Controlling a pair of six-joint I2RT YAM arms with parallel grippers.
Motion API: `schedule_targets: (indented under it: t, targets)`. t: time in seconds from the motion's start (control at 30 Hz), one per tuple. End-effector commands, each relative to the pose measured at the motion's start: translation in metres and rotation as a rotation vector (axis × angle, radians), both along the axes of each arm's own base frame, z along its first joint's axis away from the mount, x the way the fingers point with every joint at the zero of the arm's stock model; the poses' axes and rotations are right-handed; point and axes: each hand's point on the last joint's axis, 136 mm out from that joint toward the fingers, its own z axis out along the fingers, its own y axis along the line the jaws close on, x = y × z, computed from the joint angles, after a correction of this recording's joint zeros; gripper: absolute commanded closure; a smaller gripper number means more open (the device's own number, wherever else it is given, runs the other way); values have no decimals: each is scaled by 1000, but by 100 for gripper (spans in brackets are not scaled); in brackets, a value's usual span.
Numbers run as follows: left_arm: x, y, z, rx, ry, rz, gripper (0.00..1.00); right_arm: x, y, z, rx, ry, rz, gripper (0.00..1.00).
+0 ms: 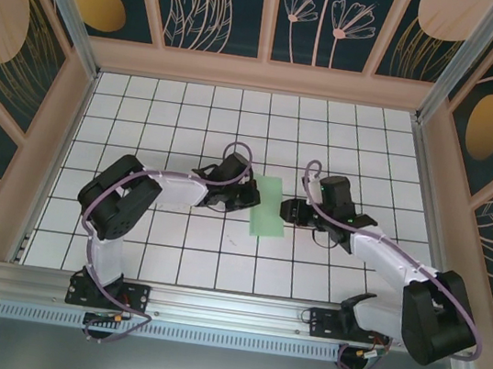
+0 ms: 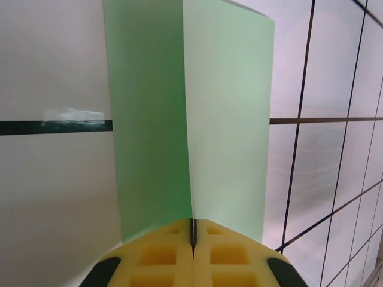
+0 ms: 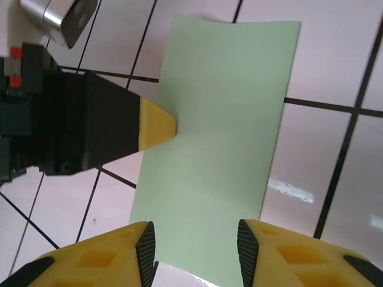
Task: Fold a paper plane with a square sheet of paper (pick it up from the middle)
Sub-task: Fold the triangle a second time at the center of the table.
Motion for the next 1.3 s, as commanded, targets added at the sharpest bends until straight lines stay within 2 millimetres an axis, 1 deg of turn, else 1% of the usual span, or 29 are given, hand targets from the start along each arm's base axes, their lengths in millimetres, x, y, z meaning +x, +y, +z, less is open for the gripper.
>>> schedule_targets:
  t: [0.0,0.1,0.2,0.3,0.37,0.43,0.5,0.67,0.73,0.83,0.9,1.0,1.1,1.23,1.27]
  targets:
    - [-3,20,1,22,9,33,98,11,16,19,-59,-210,101,55]
    - [-4,21,1,13,18,28,98,-4,38,18,-88,-294,224,53]
    - [-3,21,5,-6,22,35,98,-25,59,9,-165,-412,359,48]
    - [-4,20,5,-23,48,21,98,-38,75,10,-173,-454,405,44]
    - [-4,21,7,-29,57,19,98,-45,77,2,-192,-475,414,38]
    - [-6,20,10,-43,67,12,98,-53,76,-10,-235,-491,438,36]
    - [-7,20,12,-62,77,13,99,-56,76,-17,-248,-496,443,36]
    - [-7,15,14,-87,93,5,99,-64,86,-23,-252,-519,478,33]
    - [-6,14,15,-91,96,4,100,-63,88,-27,-288,-534,474,32]
    - [-5,14,16,-91,97,5,100,-48,80,-37,-376,-571,416,32]
    - [-6,14,16,-92,101,5,100,-42,79,-40,-403,-583,396,31]
    - [-9,16,11,-75,113,-2,100,-35,79,-42,-429,-601,371,31]
    - [-9,17,10,-71,113,-1,100,-32,80,-44,-438,-609,370,32]
    - [-11,19,4,-49,122,-3,99,-37,85,-45,-407,-603,399,38]
    - [-4,15,12,-58,102,-4,99,-38,86,-45,-401,-598,398,41]
